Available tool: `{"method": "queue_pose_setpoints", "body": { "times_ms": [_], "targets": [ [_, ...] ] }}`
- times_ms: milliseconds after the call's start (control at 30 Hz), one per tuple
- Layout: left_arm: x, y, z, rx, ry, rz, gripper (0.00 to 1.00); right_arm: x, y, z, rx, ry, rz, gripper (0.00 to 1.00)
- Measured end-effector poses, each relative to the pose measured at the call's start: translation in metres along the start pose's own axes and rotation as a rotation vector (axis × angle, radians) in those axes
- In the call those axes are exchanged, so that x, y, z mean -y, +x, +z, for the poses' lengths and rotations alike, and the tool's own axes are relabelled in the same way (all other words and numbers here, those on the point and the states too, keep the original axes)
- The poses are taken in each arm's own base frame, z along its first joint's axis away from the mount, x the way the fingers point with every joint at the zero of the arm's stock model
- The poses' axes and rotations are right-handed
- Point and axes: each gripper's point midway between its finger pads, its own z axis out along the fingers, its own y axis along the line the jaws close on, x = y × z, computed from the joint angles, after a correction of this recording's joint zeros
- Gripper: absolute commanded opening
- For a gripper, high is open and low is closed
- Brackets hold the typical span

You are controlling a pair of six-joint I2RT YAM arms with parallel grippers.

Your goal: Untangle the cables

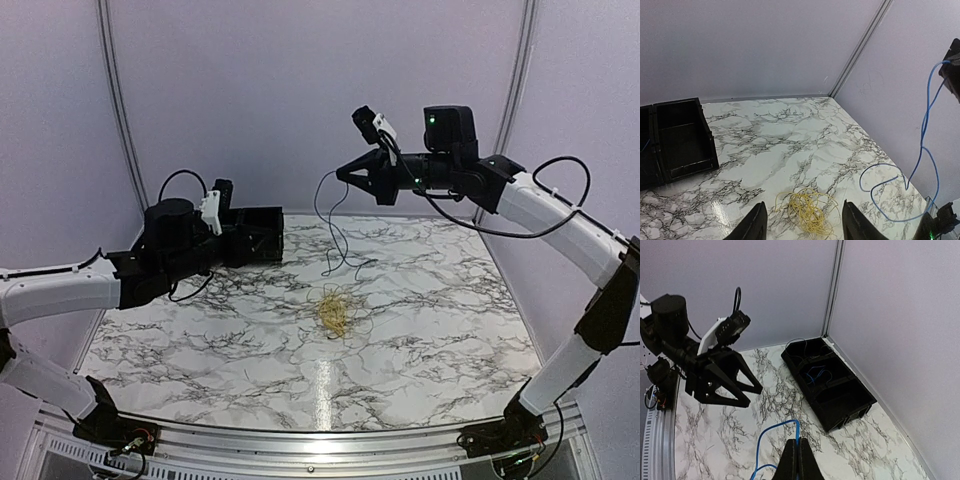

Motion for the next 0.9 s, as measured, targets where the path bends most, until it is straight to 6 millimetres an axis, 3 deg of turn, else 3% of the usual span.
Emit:
{"method": "queue_pose_setpoints", "body": {
  "times_ms": [100, 200, 367, 667, 900],
  "targets": [
    [0.011, -0.011, -0.001, -0.047, 0.013, 0.088, 0.59, -0.004, 0.017, 0.001, -0.035, -0.015, -0.007, 0.0],
    [0.034, -0.031, 0.006, -0.099, 0.073, 0.178, 0.61, -0.006, 0.032, 0.004, -0.068, -0.026, -0.014, 0.0],
    [0.065, -0.048, 0.011, -0.154, 0.184, 0.249, 0.58, -0.014, 0.038, 0.007, -0.087, -0.046, -0.048, 0.0],
    [0.084, -0.023, 0.029, -0.283, 0.318, 0.231, 0.43, -0.044, 0.041, 0.016, -0.104, -0.118, -0.125, 0.0],
    [0.09, -0.016, 0.029, -0.306, 0.364, 0.227, 0.37, -0.048, 0.042, 0.017, -0.11, -0.129, -0.145, 0.0]
  ]
}}
